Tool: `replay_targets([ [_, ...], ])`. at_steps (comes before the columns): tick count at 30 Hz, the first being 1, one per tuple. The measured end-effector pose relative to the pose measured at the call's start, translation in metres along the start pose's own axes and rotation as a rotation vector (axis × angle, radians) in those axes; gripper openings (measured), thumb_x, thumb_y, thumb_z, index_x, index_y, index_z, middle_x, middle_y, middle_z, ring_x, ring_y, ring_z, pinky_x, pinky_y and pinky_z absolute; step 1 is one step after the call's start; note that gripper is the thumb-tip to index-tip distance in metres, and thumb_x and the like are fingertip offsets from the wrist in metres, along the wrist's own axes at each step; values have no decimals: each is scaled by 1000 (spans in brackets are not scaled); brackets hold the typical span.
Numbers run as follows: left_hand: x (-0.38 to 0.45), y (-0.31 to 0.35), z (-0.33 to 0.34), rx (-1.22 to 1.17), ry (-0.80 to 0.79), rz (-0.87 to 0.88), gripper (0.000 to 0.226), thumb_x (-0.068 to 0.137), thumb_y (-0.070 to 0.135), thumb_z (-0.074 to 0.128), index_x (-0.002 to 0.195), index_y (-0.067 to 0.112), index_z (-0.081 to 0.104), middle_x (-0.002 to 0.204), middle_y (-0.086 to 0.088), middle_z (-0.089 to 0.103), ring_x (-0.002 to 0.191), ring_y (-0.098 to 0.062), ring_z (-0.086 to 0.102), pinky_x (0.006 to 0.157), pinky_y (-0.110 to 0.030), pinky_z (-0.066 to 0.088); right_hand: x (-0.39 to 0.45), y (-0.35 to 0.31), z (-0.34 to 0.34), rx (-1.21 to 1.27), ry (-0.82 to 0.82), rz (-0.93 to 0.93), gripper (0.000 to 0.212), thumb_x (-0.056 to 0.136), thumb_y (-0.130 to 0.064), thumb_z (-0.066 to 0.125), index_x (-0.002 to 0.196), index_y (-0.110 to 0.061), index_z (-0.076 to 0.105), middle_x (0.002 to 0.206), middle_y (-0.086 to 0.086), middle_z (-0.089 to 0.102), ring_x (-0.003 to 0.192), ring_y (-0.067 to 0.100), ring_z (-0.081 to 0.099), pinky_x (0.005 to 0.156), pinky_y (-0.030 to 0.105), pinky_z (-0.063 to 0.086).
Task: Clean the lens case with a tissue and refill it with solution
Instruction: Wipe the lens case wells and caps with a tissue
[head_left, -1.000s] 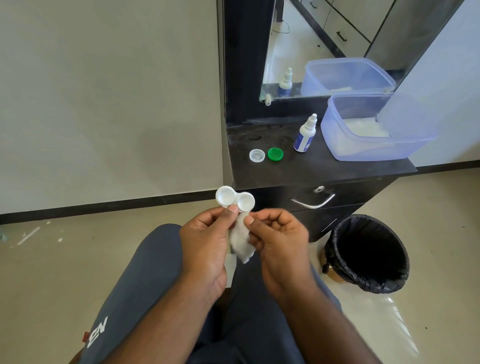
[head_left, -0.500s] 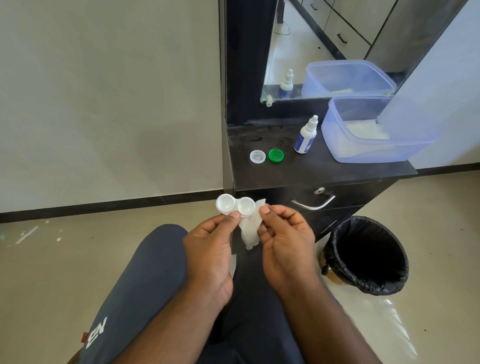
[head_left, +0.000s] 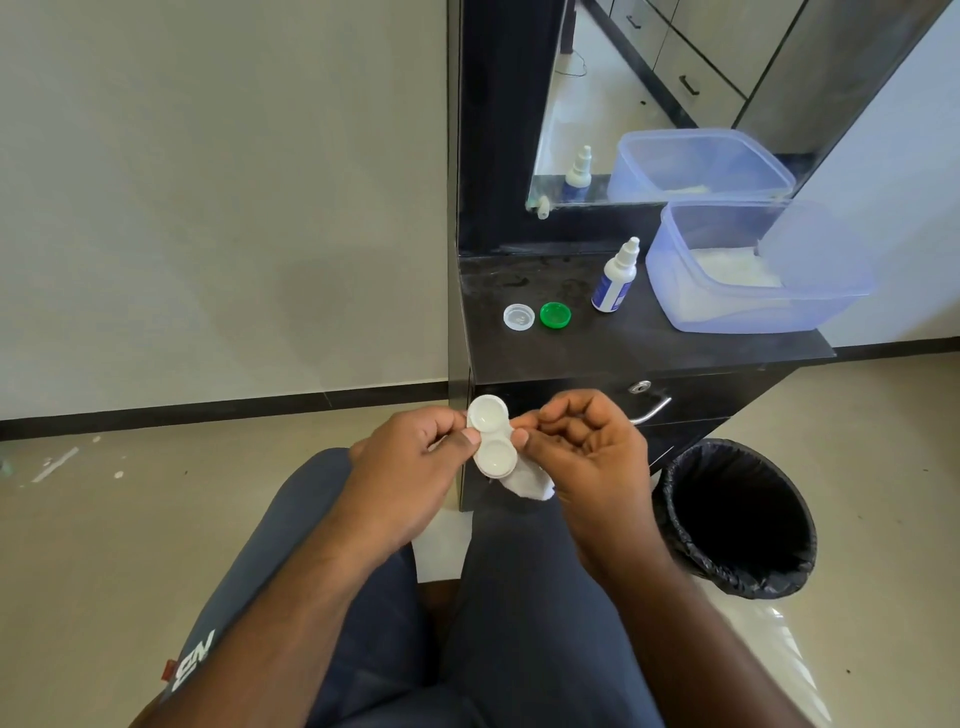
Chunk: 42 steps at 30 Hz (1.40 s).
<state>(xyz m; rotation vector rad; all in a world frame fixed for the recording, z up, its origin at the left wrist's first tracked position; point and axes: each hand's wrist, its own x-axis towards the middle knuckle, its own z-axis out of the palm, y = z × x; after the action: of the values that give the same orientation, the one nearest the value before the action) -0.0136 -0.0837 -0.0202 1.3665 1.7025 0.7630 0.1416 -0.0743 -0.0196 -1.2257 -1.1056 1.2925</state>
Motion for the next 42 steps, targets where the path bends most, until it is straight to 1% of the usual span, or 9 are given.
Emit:
replay_targets([
  [4, 0, 2, -4, 35, -97, 54, 22, 95, 34, 49, 85, 25, 65, 85, 10, 65, 85, -14, 58, 90, -50, 46, 3, 3, 2, 143, 62, 6, 26, 76, 12, 67, 78, -13, 59, 79, 9, 73, 78, 23, 71, 70, 31, 55],
  [8, -1, 4, -3, 40, -135, 125, 18, 96, 23, 51, 85, 14, 62, 113, 9, 59, 104, -11, 55, 81, -19, 43, 4, 5, 0, 191, 48, -25, 25, 77, 13, 66, 75, -11, 59, 79, 9, 73, 79, 23, 70, 73, 32, 57],
  [10, -2, 3, -1, 97, -206, 167, 19, 95, 22, 53, 80, 13, 60, 120, 11, 51, 110, -8, 50, 84, -21, 41, 7, 3, -5, 163, -21, -31, 23, 76, 15, 65, 75, -7, 58, 76, 8, 72, 76, 21, 70, 72, 30, 57],
  [15, -5, 0, -1, 128, -175, 149, 9, 83, 29, 69, 75, 26, 71, 143, 20, 38, 134, -5, 29, 105, -39, 36, 23, -15, -24, -222, -421, -33, 19, 77, 9, 68, 78, -8, 60, 83, 10, 73, 81, 21, 70, 77, 33, 57],
  [24, -8, 6, -3, 189, -45, 221, 10, 79, 20, 72, 74, 28, 76, 152, 25, 25, 142, 0, 10, 105, -26, 14, 34, -32, -24, -754, -678, -254, 14, 80, -3, 70, 81, -16, 65, 86, -8, 68, 84, 3, 64, 77, 14, 52],
  [29, -7, 4, -4, 150, -7, 197, 10, 79, 18, 72, 74, 25, 77, 151, 25, 27, 141, 1, 13, 110, -32, 19, 27, -23, -23, -764, -587, -331, 14, 81, -4, 68, 80, -16, 64, 86, -7, 67, 86, 3, 61, 74, 8, 47],
  [33, -6, 4, -4, 51, 46, 209, 14, 78, 15, 71, 70, 24, 78, 145, 28, 33, 139, 3, 24, 108, -27, 22, 22, -16, -26, -660, -469, -258, 18, 79, -2, 70, 78, -18, 63, 86, -6, 69, 83, 8, 64, 76, 18, 53],
  [38, -4, 3, -1, -300, 169, 97, 16, 78, 10, 71, 72, 23, 79, 140, 20, 49, 123, 6, 46, 93, -23, 40, 11, -5, -20, -33, -164, -38, 26, 74, 16, 67, 70, -9, 60, 74, 6, 72, 75, 18, 69, 70, 27, 57],
  [42, -6, 3, 15, -510, 251, 3, 21, 79, 7, 70, 69, 24, 78, 121, 14, 64, 114, -4, 57, 97, -37, 47, 2, 5, -4, 166, -1, -17, 27, 76, 16, 66, 70, -10, 60, 76, 11, 72, 76, 22, 69, 69, 29, 56],
])
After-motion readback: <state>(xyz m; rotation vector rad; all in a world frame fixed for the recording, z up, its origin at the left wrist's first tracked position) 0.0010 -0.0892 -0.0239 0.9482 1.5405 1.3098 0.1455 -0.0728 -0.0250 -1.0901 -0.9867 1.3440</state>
